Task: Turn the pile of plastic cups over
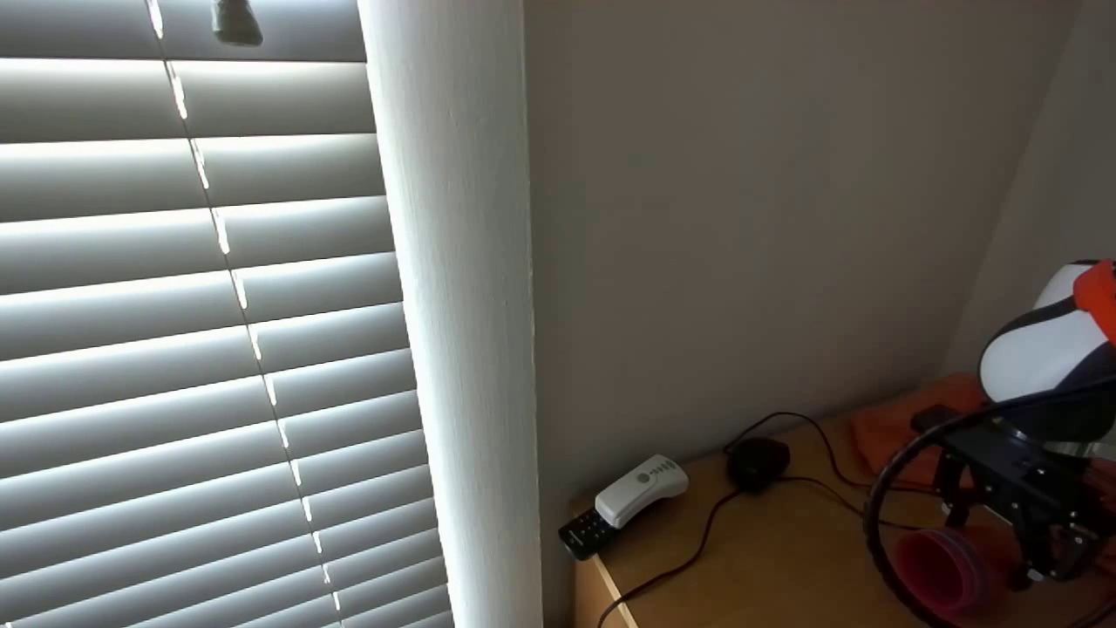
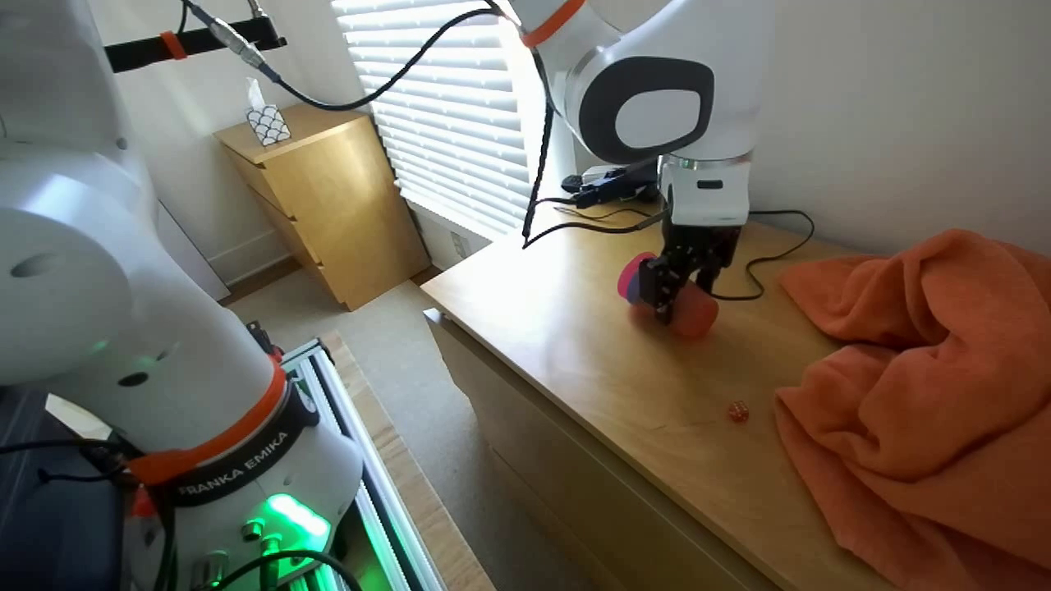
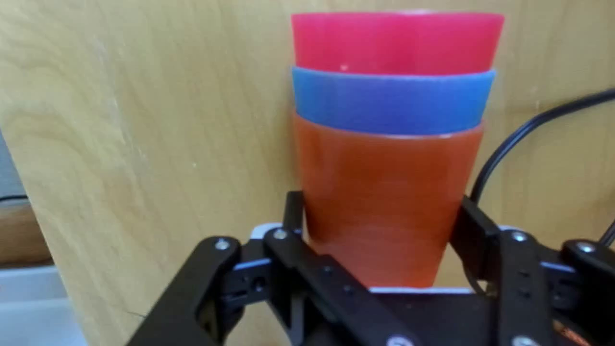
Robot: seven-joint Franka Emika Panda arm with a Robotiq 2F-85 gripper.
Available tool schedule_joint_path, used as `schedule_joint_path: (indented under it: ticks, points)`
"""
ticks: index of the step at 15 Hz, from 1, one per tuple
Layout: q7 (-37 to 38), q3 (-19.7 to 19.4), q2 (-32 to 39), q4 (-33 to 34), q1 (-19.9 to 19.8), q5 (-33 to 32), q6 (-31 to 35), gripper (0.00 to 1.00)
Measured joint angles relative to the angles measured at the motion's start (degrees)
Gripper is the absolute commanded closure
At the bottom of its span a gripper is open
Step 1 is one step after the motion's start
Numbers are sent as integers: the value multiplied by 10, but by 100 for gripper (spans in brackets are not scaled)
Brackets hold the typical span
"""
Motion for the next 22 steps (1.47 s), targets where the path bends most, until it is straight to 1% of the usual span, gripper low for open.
schedule_joint_path:
  ticks: [4,8,13,14,15,16,18,19,20,22]
  points:
    - [80,-26,-28,-29,43,-155,32,51]
    - [165,-45,-66,-54,61,-301,54,51]
    - [318,-116,-103,-63,126,-535,55,51]
    - [351,-122,-107,-63,133,-580,54,26]
    - [366,-110,-112,-67,125,-598,54,26]
    - [366,-91,-118,-72,111,-600,54,26]
    - [366,-72,-126,-79,97,-600,54,26]
    - [366,-70,-127,-79,95,-601,54,51]
    - [366,-70,-128,-79,93,-601,54,51]
    - [366,-45,-127,-77,70,-602,54,51]
